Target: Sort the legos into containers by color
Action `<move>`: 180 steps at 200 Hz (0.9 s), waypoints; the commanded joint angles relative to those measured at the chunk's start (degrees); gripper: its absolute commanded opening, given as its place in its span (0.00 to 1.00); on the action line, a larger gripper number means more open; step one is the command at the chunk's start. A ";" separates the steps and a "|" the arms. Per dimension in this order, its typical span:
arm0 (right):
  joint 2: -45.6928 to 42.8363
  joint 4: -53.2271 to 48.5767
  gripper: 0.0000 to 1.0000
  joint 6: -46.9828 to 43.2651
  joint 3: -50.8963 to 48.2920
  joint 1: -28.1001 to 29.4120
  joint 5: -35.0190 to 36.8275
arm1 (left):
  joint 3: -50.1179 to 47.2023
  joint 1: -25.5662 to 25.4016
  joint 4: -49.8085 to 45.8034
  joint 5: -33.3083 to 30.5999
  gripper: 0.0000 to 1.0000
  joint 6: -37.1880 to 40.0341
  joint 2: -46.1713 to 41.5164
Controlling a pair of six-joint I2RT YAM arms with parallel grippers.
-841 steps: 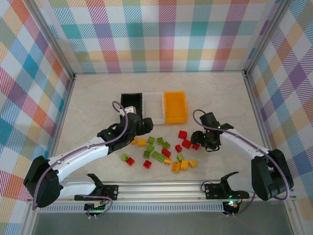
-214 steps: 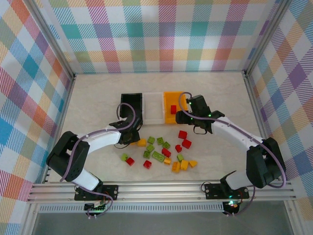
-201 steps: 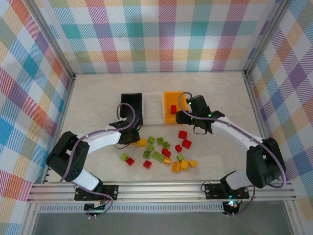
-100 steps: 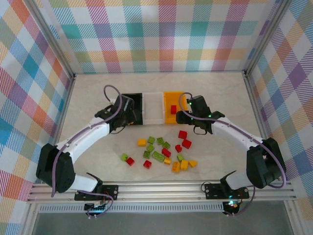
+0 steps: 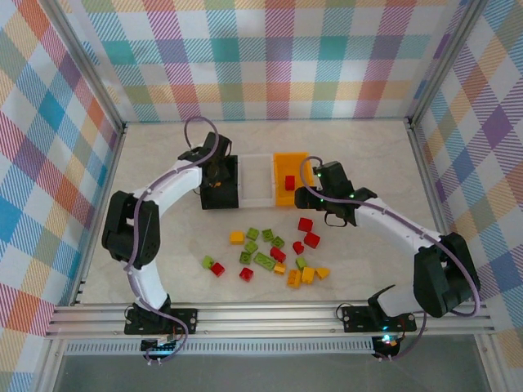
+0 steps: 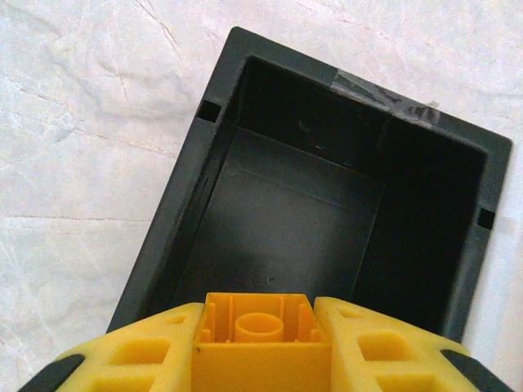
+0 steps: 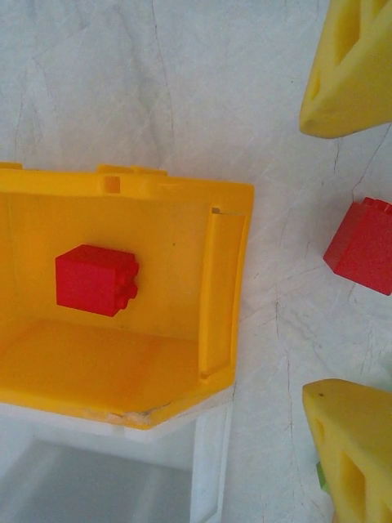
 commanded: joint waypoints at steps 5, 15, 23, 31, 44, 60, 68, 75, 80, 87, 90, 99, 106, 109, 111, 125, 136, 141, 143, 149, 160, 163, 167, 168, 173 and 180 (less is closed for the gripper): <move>-1.65 0.43 0.82 0.33 -0.26 0.32 -1.60 | 1.58 0.25 -1.88 -0.53 0.53 0.21 0.37; -1.65 0.39 0.82 0.05 -0.24 0.31 -2.75 | 1.31 0.25 -1.61 -0.22 0.61 -0.07 -0.06; -1.71 0.45 0.83 -0.21 -0.26 0.31 -3.91 | 1.07 0.20 -1.28 0.00 0.67 0.02 -0.51; -1.73 0.67 0.83 -0.62 -0.34 0.32 -5.17 | 1.07 0.16 -1.23 0.25 0.71 -0.03 -1.15; -1.59 0.52 0.82 -1.25 -0.22 0.56 -7.26 | 0.98 0.15 -1.23 0.96 0.76 -0.02 -2.58; -1.00 -0.66 0.81 -2.23 0.55 2.75 -7.82 | 0.41 -0.23 -0.89 2.22 0.82 -0.10 -5.52; -0.49 -1.27 0.81 -2.59 1.07 4.31 -7.92 | -0.12 -0.58 -0.46 2.87 0.85 0.06 -7.44; 0.11 -1.55 0.81 -2.69 1.44 5.74 -8.21 | -1.10 -1.00 0.02 3.36 0.87 -0.09 -9.26; 0.64 -1.72 0.81 -2.72 1.66 6.77 -8.44 | -1.93 -1.29 0.42 3.80 0.90 -0.12 -10.91; 1.57 -1.92 0.81 -2.71 2.00 8.18 -8.62 | -3.36 -1.65 1.21 4.69 0.98 -0.29 -13.12; 2.05 -1.90 0.80 -2.71 2.10 8.80 -8.74 | -4.06 -1.76 1.48 5.13 1.00 -0.37 -14.09; 3.44 -1.71 0.80 -2.86 2.44 10.51 -9.02 | -5.98 -2.31 2.14 6.29 1.00 -0.79 -16.84; 4.93 -1.45 0.80 -3.03 2.78 11.95 -9.24 | -7.89 -2.71 2.43 6.99 1.00 -1.03 -18.91; 5.70 -1.29 0.80 -3.19 3.00 12.69 -9.32 | -8.68 -3.00 2.47 7.25 1.00 -1.20 -19.76; 6.12 -1.28 0.79 -3.33 3.15 13.13 -9.40 | -9.22 -3.18 2.53 7.35 1.00 -1.28 -20.39; 9.81 -1.93 0.78 -4.33 4.97 15.92 -8.96 | -13.91 -4.50 3.35 7.80 1.00 -1.93 -24.88; 12.70 -2.68 0.77 -5.04 6.54 17.65 -7.35 | -18.13 -5.15 4.34 7.96 1.00 -2.69 -28.51; 13.83 -2.73 0.76 -5.26 7.05 18.24 -6.97 | -20.05 -5.20 4.72 8.26 1.00 -3.07 -30.12; 14.24 -2.80 0.76 -5.32 7.28 18.40 -6.83 | -20.85 -5.20 4.89 8.35 1.00 -3.22 -30.78; 15.38 -2.93 0.76 -5.51 7.90 18.87 -6.41 | -22.91 -5.19 5.01 8.35 1.00 -3.65 -32.55; 17.04 -3.32 0.75 -6.08 8.85 19.52 -5.11 | -26.42 -5.18 4.77 8.14 1.00 -4.10 -35.87; 17.51 -3.33 0.75 -6.27 9.11 19.63 -4.71 | -27.27 -5.20 4.68 8.15 1.00 -4.28 -36.78; 18.01 -3.49 0.74 -6.53 9.45 19.80 -4.25 | -28.34 -5.20 4.66 8.14 1.00 -4.44 -37.92; 18.11 -3.47 0.74 -6.60 9.56 19.82 -4.15 | -28.64 -5.20 4.66 8.12 1.00 -4.47 -38.21; 18.77 -3.82 0.73 -6.89 9.94 19.92 -3.87 | -30.04 -5.20 4.48 8.09 1.00 -4.86 -39.57; 19.64 -4.13 0.72 -7.31 10.47 20.00 -3.31 | -32.08 -5.20 4.41 8.09 1.00 -5.35 -41.42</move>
